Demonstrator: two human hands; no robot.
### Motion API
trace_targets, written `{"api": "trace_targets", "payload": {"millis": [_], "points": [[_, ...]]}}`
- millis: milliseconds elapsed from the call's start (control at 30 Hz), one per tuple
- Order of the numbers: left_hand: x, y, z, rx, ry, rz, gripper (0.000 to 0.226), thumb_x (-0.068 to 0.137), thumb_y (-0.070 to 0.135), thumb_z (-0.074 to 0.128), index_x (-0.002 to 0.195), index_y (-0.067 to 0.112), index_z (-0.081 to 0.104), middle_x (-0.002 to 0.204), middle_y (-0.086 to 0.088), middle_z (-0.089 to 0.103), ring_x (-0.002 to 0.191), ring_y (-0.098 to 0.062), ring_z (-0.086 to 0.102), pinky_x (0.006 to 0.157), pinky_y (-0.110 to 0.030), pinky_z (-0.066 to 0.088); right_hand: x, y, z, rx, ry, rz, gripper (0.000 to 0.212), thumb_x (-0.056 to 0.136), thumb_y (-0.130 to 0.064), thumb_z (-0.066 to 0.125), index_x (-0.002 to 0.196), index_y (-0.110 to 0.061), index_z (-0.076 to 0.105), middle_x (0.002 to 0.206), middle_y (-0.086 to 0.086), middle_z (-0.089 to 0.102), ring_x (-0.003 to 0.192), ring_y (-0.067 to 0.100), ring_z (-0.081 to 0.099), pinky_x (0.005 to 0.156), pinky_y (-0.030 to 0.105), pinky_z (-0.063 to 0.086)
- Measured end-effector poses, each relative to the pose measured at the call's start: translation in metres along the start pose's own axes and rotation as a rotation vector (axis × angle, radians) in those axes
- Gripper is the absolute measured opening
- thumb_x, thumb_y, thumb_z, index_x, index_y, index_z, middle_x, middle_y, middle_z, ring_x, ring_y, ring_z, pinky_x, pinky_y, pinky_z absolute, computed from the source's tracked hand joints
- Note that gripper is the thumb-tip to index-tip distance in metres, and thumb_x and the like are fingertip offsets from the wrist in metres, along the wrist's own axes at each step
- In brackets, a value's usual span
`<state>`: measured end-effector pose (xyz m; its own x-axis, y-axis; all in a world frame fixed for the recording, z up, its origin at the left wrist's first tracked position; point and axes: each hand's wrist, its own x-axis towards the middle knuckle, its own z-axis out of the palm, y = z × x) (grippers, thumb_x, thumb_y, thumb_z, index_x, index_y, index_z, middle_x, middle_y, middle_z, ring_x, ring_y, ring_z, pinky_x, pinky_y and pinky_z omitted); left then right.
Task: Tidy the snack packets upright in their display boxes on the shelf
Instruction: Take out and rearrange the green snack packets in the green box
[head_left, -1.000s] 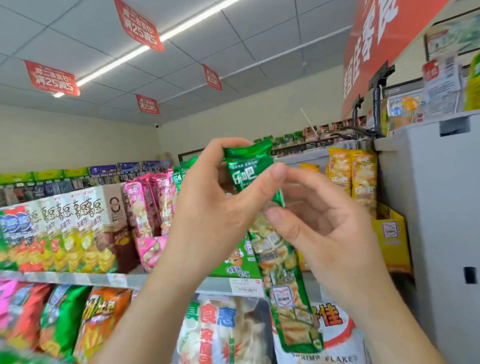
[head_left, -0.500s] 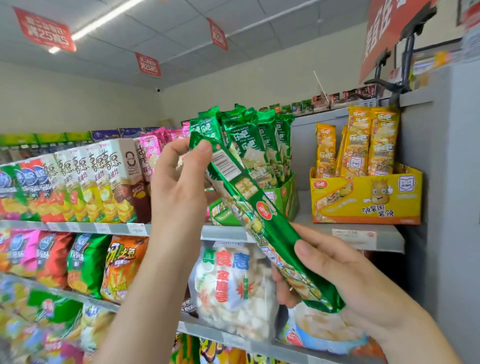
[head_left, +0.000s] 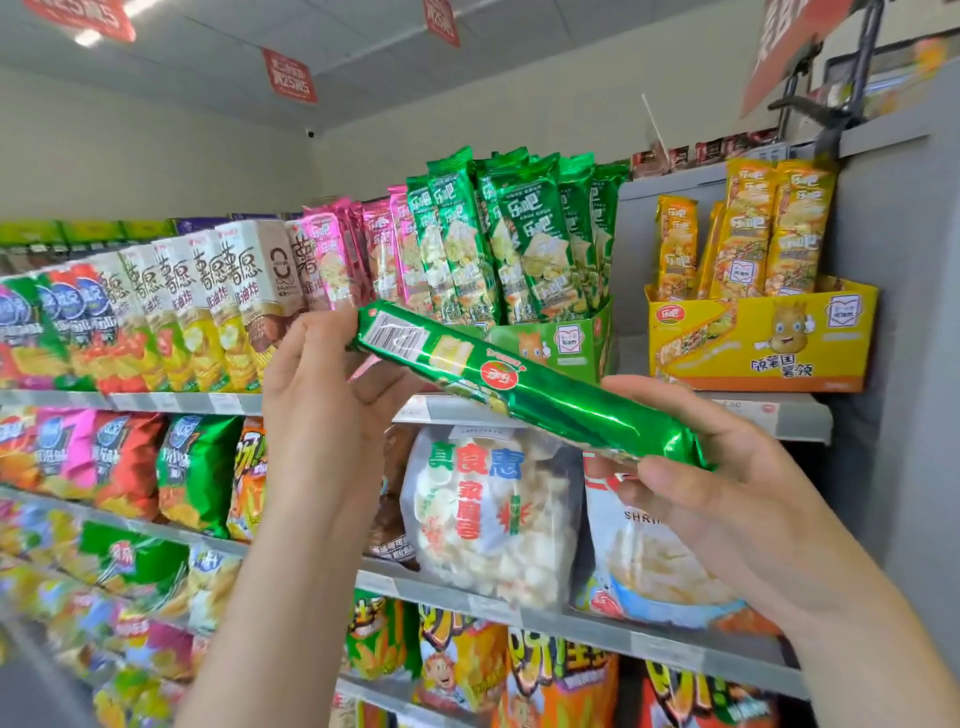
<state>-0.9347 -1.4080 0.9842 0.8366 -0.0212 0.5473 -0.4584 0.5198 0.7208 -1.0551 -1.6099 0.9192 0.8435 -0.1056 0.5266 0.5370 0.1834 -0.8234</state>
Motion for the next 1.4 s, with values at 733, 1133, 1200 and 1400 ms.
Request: {"api": "trace_targets", "payload": {"millis": [733,1133,1200,1400], "points": [[-0.023,-0.007,-0.043,0.32,-0.02,0.1,0.023,0.091,0.048,0.058,0.084,0.03,0.07,0.067,0.013,0.059,0.047,-0.004,0.051,0.041,-0.017,0.046,0.005,0.008,0.029,-0.298,0.344,-0.124,0.042,0.088,-0.052,0.048,0.093,-0.021,0.075,0.064,0.01,0.065,0.048,0.014,0.057,0.042,0.023,0.046],[-0.015,-0.021,-0.061,0.24,0.015,-0.098,0.021,0.097,0.038,0.052,0.091,0.026,0.068,0.069,0.003,0.062,0.044,-0.013,0.048,0.037,-0.02,0.038,0.011,0.01,0.016,-0.085,0.155,-0.071,0.06,0.049,-0.047,0.092,0.103,-0.028,0.074,0.101,0.006,0.075,0.075,0.026,0.074,0.065,0.023,0.057],[-0.014,-0.022,-0.063,0.144,-0.03,-0.165,0.024,0.096,0.041,0.051,0.092,0.025,0.069,0.074,-0.001,0.064,0.047,-0.014,0.05,0.036,-0.02,0.038,0.012,0.01,0.016,-0.115,0.204,-0.097,0.058,0.048,-0.053,0.09,0.099,-0.028,0.077,0.097,0.005,0.076,0.071,0.023,0.074,0.063,0.022,0.057],[-0.015,-0.027,-0.066,0.072,-0.066,-0.174,0.031,0.088,0.052,0.055,0.084,0.024,0.069,0.075,-0.005,0.065,0.045,-0.012,0.048,0.035,-0.017,0.035,0.016,0.014,0.016,-0.157,0.26,-0.17,0.048,0.049,-0.063,0.084,0.088,-0.036,0.079,0.084,-0.004,0.077,0.063,0.011,0.071,0.059,0.019,0.056]]}}
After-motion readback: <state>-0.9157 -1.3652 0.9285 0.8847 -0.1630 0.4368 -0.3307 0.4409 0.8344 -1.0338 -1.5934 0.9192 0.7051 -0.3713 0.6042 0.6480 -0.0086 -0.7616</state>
